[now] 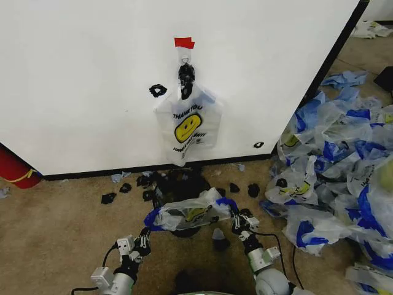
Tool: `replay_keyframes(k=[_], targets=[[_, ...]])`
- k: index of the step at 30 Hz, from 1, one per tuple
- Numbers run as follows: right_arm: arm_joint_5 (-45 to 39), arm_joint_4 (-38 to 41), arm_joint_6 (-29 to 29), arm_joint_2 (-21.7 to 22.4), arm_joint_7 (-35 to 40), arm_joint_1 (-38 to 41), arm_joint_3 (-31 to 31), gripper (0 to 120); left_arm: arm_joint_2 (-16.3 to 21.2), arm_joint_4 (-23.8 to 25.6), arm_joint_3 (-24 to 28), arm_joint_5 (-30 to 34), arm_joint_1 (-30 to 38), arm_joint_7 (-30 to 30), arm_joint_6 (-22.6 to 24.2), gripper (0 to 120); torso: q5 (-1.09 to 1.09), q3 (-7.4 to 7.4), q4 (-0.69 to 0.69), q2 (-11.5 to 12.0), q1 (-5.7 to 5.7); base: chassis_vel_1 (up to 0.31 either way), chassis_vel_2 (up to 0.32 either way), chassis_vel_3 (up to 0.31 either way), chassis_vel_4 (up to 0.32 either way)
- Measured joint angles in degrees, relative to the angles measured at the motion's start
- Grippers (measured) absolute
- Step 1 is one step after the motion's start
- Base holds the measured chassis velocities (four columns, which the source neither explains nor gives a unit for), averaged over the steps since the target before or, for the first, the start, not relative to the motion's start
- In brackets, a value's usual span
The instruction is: Pick up the garbage bag from the wall and place it over the trash bin.
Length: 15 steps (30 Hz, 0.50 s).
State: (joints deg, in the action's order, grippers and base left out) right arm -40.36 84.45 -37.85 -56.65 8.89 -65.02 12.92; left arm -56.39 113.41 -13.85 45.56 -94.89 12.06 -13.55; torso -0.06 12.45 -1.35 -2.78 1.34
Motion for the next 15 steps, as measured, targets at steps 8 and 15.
replay_keyframes(k=[8, 15], targets=[[0.33, 0.26, 0.12, 0.20, 0.29, -0.23, -0.23, 0, 0.03, -0.15, -0.16, 0.12, 0.11, 0.12, 0.06, 0, 0.00, 0.00, 0.00, 0.00, 0.00, 0.000, 0.000, 0.000, 0.000], [0.25, 2.47, 0.48, 1.12, 0.45, -1.11, -0.80, 0, 0.21, 0.30, -0.51, -0.08, 0.67, 0.31, -0.28, 0, 0.01, 0.00, 0.00, 0.00, 0.00, 0.000, 0.000, 0.000, 0.000]])
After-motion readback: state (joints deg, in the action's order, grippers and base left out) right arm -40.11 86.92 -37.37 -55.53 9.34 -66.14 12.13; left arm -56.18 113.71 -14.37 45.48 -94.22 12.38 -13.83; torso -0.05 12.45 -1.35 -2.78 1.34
